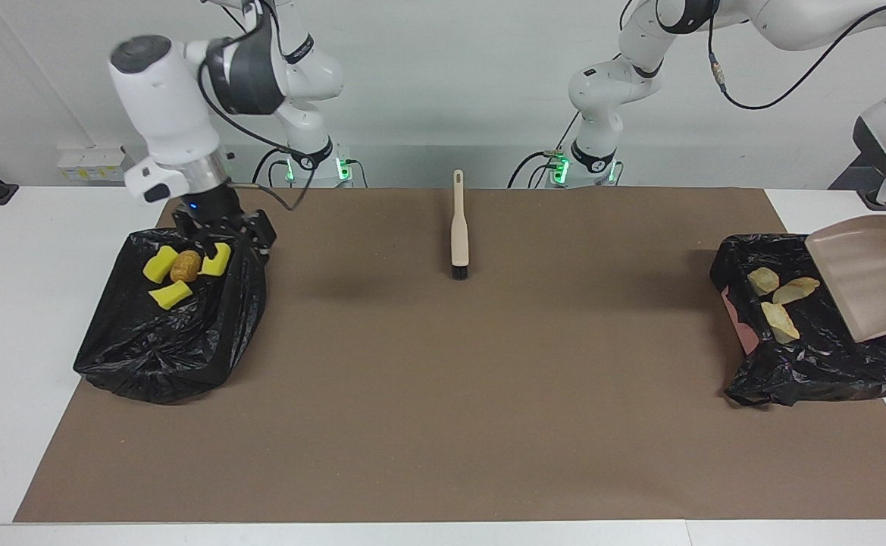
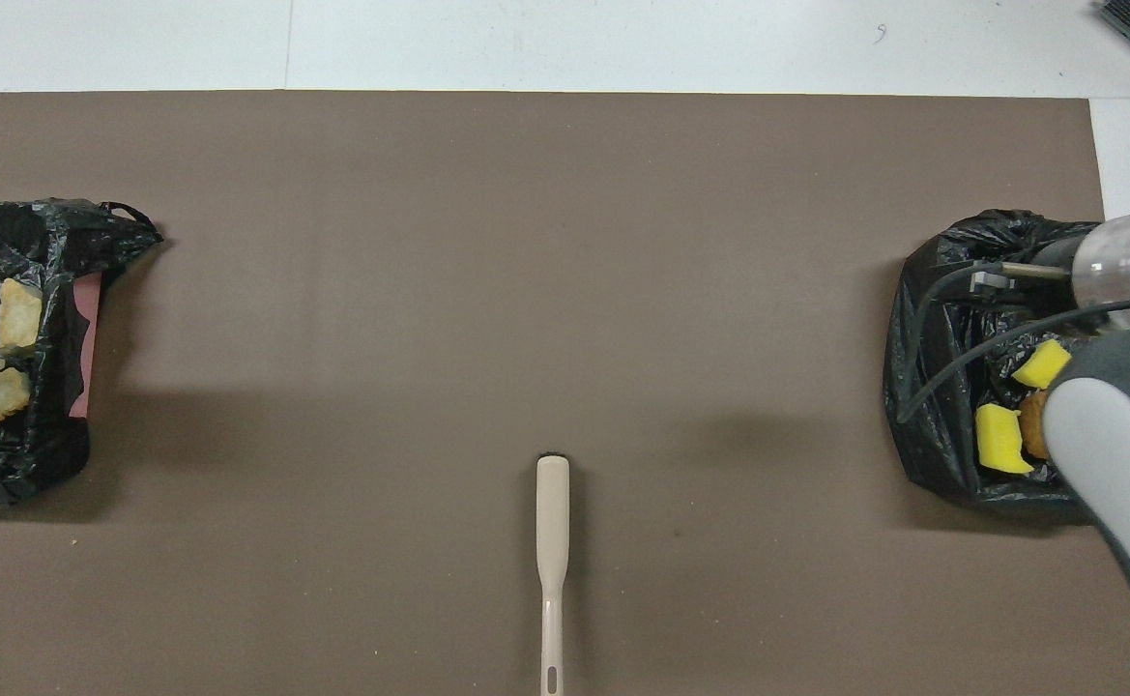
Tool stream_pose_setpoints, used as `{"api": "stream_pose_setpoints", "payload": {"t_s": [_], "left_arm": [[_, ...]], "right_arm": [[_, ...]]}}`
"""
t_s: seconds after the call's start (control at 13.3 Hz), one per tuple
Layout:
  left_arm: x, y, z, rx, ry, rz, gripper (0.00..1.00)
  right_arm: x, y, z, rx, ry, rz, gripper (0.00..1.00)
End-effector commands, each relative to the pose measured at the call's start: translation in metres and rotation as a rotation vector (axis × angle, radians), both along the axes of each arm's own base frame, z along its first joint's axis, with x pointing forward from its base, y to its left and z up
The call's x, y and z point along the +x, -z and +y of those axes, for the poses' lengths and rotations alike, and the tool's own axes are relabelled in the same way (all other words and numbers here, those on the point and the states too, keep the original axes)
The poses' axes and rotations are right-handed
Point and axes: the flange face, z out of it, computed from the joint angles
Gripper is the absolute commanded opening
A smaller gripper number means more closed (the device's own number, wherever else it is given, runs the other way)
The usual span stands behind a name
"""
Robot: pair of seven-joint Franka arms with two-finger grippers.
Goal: Sweep and dump trash in bin
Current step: 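Tip the dustpan over the black bag with the left gripper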
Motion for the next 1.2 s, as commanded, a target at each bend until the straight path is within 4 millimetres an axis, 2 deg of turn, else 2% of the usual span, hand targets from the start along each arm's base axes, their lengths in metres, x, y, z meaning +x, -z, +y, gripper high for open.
{"api": "stream_pose_setpoints", "payload": {"t_s": [0.0, 0.08, 0.23, 0.38, 0.45, 0.53, 0.68, 0.9, 1.05, 1.13], "left_arm": [[-0.016, -0.028, -0.007, 0.034, 0.007, -0.007, 0.00], [-0.016, -0.032, -0.011, 0.022, 0.015, -0.015, 0.00], [-0.014, -0.038, -0.021, -0.009, 0.025, -0.040, 0.00], [-0.013, -0.042, -0.029, -0.112, 0.014, -0.090, 0.00], [-0.012, -0.039, -0.035, -0.157, 0.012, -0.102, 0.00], [-0.007, -0.038, -0.053, -0.185, 0.031, -0.109, 0.00], [-0.007, -0.029, -0.074, -0.287, 0.018, -0.129, 0.00], [-0.006, -0.016, -0.110, -0.423, -0.113, -0.209, 0.00], [-0.013, -0.008, -0.134, -0.512, -0.243, -0.275, 0.00], [-0.020, -0.001, -0.147, -0.557, -0.296, -0.296, 0.00]], "right_arm": [[-0.006, -0.046, -0.021, -0.018, -0.042, 0.027, 1.00], [-0.012, -0.066, -0.032, -0.018, -0.026, 0.035, 1.00], [-0.028, -0.082, -0.039, -0.012, -0.018, 0.070, 1.00], [-0.048, -0.073, -0.040, -0.013, -0.016, 0.092, 1.00], [-0.046, -0.074, -0.040, -0.012, -0.014, 0.094, 1.00], [-0.045, -0.075, -0.042, -0.013, -0.016, 0.089, 1.00], [-0.047, -0.076, -0.044, -0.014, -0.017, 0.094, 1.00], [-0.057, -0.102, -0.041, -0.059, -0.027, 0.076, 1.00], [-0.064, -0.125, -0.035, -0.059, -0.033, 0.077, 1.00], [-0.066, -0.127, -0.035, -0.050, -0.033, 0.075, 1.00]]}}
